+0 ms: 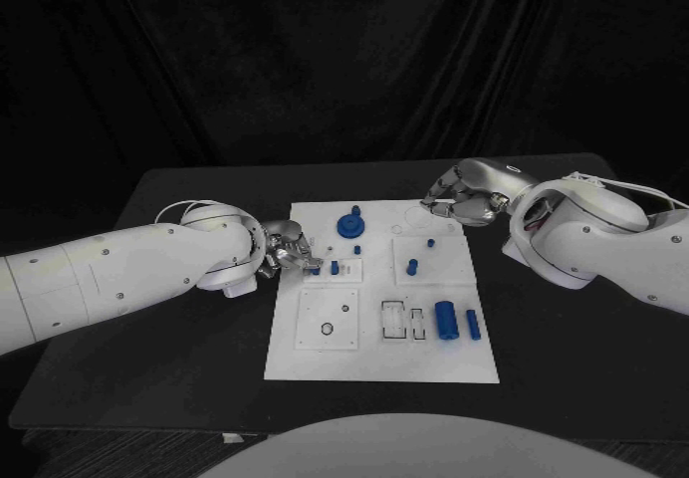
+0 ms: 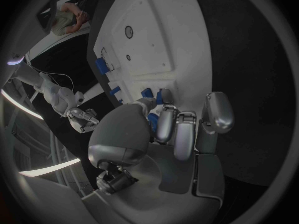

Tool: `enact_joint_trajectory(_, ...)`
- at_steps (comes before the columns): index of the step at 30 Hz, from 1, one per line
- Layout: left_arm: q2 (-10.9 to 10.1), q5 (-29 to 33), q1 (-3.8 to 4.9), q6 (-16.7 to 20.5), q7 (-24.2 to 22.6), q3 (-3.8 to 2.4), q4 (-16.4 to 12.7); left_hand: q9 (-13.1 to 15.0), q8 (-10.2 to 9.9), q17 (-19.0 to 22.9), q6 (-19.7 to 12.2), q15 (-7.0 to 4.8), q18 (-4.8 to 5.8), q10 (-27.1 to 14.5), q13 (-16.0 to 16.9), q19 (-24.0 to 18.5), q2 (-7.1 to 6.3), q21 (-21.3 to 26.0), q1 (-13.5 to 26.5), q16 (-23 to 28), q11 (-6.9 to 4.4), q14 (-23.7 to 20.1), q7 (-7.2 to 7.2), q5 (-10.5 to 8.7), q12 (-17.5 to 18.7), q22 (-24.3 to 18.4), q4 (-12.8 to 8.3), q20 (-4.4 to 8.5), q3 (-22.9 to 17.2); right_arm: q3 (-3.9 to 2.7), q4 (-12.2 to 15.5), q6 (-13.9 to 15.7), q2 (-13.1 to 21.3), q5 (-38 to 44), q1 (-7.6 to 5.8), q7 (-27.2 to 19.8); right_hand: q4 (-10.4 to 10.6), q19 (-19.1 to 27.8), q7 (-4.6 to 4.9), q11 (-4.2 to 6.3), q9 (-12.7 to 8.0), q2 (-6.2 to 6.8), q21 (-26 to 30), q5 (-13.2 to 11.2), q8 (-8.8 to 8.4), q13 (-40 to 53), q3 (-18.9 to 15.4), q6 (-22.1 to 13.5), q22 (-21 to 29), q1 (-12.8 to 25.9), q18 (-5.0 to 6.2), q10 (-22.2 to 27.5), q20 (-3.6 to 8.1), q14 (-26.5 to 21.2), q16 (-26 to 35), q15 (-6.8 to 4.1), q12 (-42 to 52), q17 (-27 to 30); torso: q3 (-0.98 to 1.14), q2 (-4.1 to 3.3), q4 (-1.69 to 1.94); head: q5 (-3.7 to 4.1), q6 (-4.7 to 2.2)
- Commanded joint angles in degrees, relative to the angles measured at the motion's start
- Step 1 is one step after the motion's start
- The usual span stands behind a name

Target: Assemble the parts on the task board

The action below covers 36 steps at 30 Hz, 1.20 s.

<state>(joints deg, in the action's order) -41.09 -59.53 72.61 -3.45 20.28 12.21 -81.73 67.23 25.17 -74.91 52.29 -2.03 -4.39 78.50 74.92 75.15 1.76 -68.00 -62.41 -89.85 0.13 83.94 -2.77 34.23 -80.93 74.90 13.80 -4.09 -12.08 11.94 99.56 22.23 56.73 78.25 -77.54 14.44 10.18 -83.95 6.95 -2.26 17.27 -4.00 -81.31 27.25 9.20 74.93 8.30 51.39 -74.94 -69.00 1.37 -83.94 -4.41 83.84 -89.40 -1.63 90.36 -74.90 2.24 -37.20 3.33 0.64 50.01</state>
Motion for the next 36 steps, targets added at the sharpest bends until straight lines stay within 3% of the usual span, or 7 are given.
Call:
enact_joint_trajectory(1, 0.15, -0.26, -0.15, -1.28, -0.73, -0.01, -0.01, 0.06, -0.08, -15.09, -0.37, -0.28, -0.76, -0.14, 7.08, -0.25, -0.14, 0.21, -0.84, -0.15, -0.28, 6.06, -0.09, 0.19, 0.22, 8.27, -0.3, -0.02, -0.69, -0.05, 0.06, 0.16, 0.07, 0.11, 0.16, 0.59, -0.06, -1.66, 0.0, -0.07, -0.06, 0.04, 0.2, 0.37, -0.32, 15.07, 0.17, 0.37, -12.06, -0.55, 0.87, -6.06, -0.21, 5.48, 0.38, 0.05, -0.36, -11.86, 0.0, 0.0, -0.01, 0.04, -0.01)
enact_joint_trajectory(5, 0.23, -0.26, -0.15, -1.43, -0.73, -0.01, 0.02, 0.11, -0.13, -15.09, -0.41, -0.33, -0.76, -0.13, 7.05, -0.27, -0.96, 0.16, -2.26, -0.15, -0.32, 6.06, -0.03, 0.0, 0.26, 8.28, -1.91, 0.02, -2.43, -0.05, 0.06, 0.16, 0.07, 0.11, 0.18, 0.58, -0.07, -1.67, 0.01, -0.09, -0.07, 0.13, 0.21, 0.47, -0.33, 15.07, 0.2, 0.39, -12.06, -0.5, 0.87, -6.06, -0.21, 5.47, 0.39, 0.05, -0.36, -11.81, 0.0, 0.02, -0.02, 0.05, -0.01)
enact_joint_trajectory(9, 0.27, -0.26, -0.15, -1.62, -0.73, -0.01, 0.01, 0.16, -0.23, -15.09, -0.48, -0.44, -0.69, 0.02, 7.02, -0.12, -2.48, -0.15, -4.31, -0.15, -0.34, 6.06, 0.03, -4.42, 0.33, 8.34, -5.13, 0.09, -7.64, -0.05, 0.07, 0.21, 0.1, 0.11, 0.21, 0.54, -0.07, -1.67, 0.01, -0.09, -0.07, 0.13, 0.21, 0.47, -0.33, 15.07, 0.2, 0.39, -12.06, -0.5, 0.87, -6.06, -0.21, 5.47, 0.39, 0.05, -0.36, -11.81, 0.0, 0.0, -0.03, 0.02, -0.01)
enact_joint_trajectory(17, 0.35, -0.27, -0.15, -1.08, -0.79, -0.01, -0.02, 0.46, 0.01, -15.09, -0.37, -0.46, -0.62, 0.36, 6.98, 0.19, -4.51, -0.62, -5.35, -0.15, -0.39, 6.06, -0.06, -5.78, 0.33, 8.44, -8.96, 0.15, -13.3, -0.04, 0.06, 0.32, 0.15, 0.11, 0.34, 0.45, -0.07, -1.67, 0.01, -0.09, -0.07, 0.13, 0.21, 0.47, -0.33, 15.07, 0.2, 0.39, -12.06, -0.5, 0.87, -6.06, -0.21, 5.47, 0.39, 0.05, -0.36, -11.81, 0.01, 0.01, -0.01, 0.02, -0.01)
enact_joint_trajectory(36, 0.36, -0.29, -0.15, -0.14, -1.39, -0.01, -0.42, 0.37, -0.18, -15.09, -0.63, -0.4, -0.63, 0.29, 6.81, 0.17, -5.34, -0.63, -5.49, -0.15, -0.3, 6.06, -0.21, -7.09, 0.49, 8.43, -10.26, 0.12, -15.08, -0.04, -0.15, 0.14, 0.14, 0.11, 0.57, 0.37, -0.09, -1.62, 0.01, -0.09, -0.08, 0.21, 0.32, 0.53, -0.34, 15.07, 0.24, 0.43, -12.03, -0.47, 0.9, -6.06, -0.21, 5.45, 0.42, 0.05, -0.36, -11.71, 0.0, 0.01, -0.03, -0.07, -0.01)
